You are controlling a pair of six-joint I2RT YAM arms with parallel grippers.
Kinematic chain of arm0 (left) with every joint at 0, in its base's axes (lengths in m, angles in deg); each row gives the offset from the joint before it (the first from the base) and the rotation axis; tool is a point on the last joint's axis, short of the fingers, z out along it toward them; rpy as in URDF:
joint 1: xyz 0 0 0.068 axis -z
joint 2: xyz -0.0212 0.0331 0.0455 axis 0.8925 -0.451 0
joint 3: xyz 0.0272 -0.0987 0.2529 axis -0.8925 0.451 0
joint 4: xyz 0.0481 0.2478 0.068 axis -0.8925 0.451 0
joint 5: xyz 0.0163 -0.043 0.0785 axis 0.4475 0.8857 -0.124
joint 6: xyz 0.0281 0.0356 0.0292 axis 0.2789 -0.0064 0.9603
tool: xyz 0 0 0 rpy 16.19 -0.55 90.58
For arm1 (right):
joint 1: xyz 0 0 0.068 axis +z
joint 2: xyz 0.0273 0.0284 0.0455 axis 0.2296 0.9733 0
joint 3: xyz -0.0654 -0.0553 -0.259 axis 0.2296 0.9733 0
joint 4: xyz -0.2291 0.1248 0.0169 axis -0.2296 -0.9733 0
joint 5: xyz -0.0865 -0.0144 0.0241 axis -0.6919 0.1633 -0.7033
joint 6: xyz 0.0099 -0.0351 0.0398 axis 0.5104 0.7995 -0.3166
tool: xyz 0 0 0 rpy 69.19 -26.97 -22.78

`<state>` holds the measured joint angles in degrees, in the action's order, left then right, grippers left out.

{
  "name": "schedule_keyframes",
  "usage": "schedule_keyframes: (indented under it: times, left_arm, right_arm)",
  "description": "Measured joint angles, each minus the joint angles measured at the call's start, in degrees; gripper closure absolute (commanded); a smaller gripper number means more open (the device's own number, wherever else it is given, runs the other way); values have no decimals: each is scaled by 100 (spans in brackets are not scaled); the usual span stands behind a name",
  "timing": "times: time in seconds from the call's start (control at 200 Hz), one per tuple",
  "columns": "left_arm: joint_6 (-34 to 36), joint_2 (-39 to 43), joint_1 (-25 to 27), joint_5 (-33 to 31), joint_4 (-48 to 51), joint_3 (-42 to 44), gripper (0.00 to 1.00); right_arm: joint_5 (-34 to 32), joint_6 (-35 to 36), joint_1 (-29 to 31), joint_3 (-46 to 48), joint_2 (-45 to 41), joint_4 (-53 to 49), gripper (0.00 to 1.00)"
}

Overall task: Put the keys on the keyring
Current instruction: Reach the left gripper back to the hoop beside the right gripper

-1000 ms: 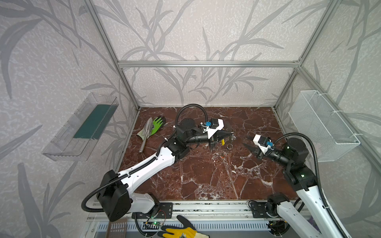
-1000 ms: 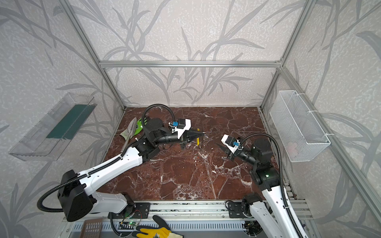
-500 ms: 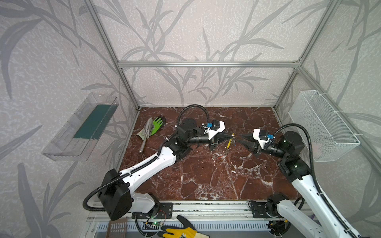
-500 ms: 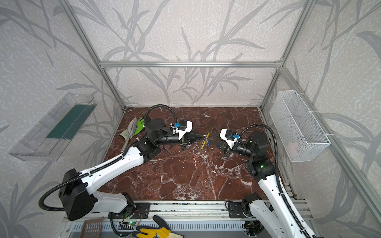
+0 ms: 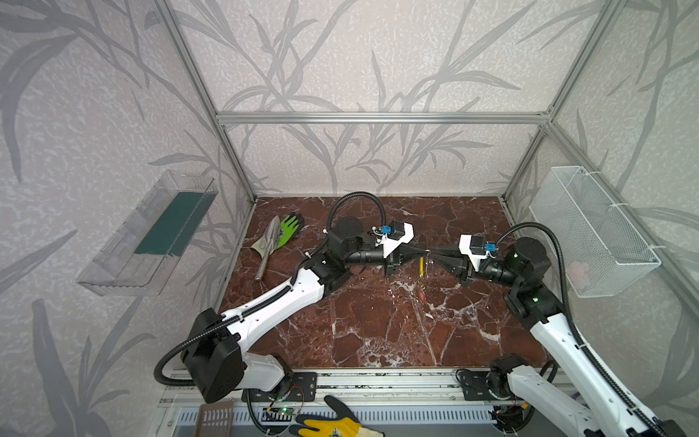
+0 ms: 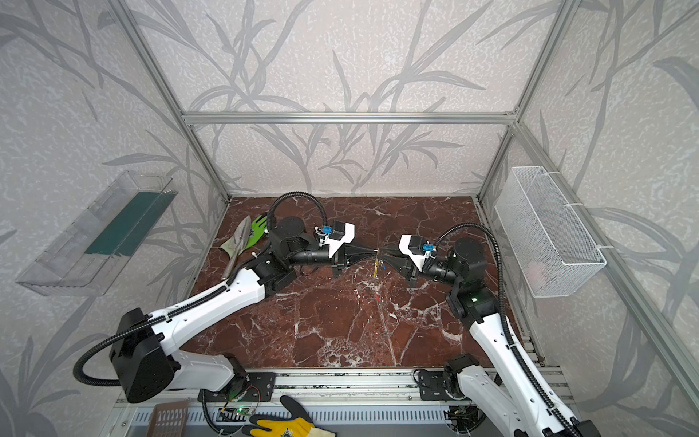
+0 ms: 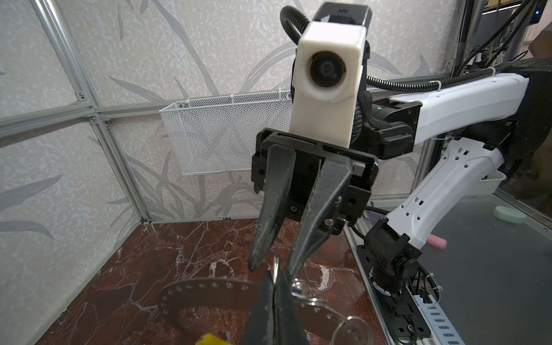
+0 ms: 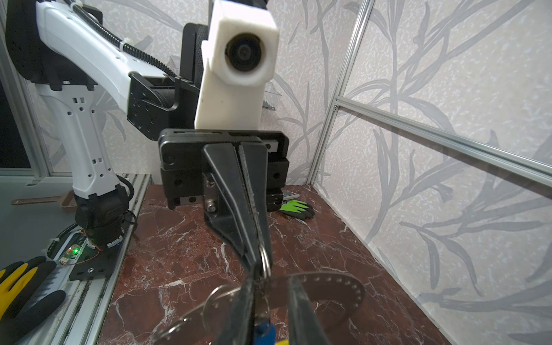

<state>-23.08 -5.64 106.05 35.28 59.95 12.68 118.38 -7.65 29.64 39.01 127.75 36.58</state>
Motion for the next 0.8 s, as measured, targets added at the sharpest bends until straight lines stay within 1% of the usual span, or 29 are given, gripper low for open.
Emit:
schedule_keyframes:
  times: [0.055,0.205,0.245,0.275,0.315,0.335,0.375,0.48,0.62,0.8]
  left_arm:
    - [0,0,0,2,0,-2,100]
    - [9,0,-11,9,2,-2,100]
    - [20,0,-13,9,15,-11,100]
    - [28,0,-13,9,31,-20,94]
    - [92,0,-11,4,72,-35,83]
    - [101,0,-11,-7,105,-52,78]
    - [181,0,-15,-33,245,-107,75]
    - [691,15,-11,-195,914,-332,69]
    - [1565,116,37,-568,2061,-723,69]
    - [2503,133,240,-1123,3171,-1217,68]
  right_arm:
    - [31,-7,17,0,17,11,86]
    - [140,-68,24,-11,57,17,99]
    - [166,-76,24,-13,59,13,100]
    - [173,-74,24,-20,59,2,100]
    - [173,-50,24,-48,57,-57,100]
    - [175,-37,26,-66,57,-92,100]
    - [168,48,24,-111,55,-236,100]
    - [63,376,26,-376,57,-925,100]
    - [-122,859,28,-857,98,-1996,100]
    - [-367,1314,157,-1344,319,-3051,100]
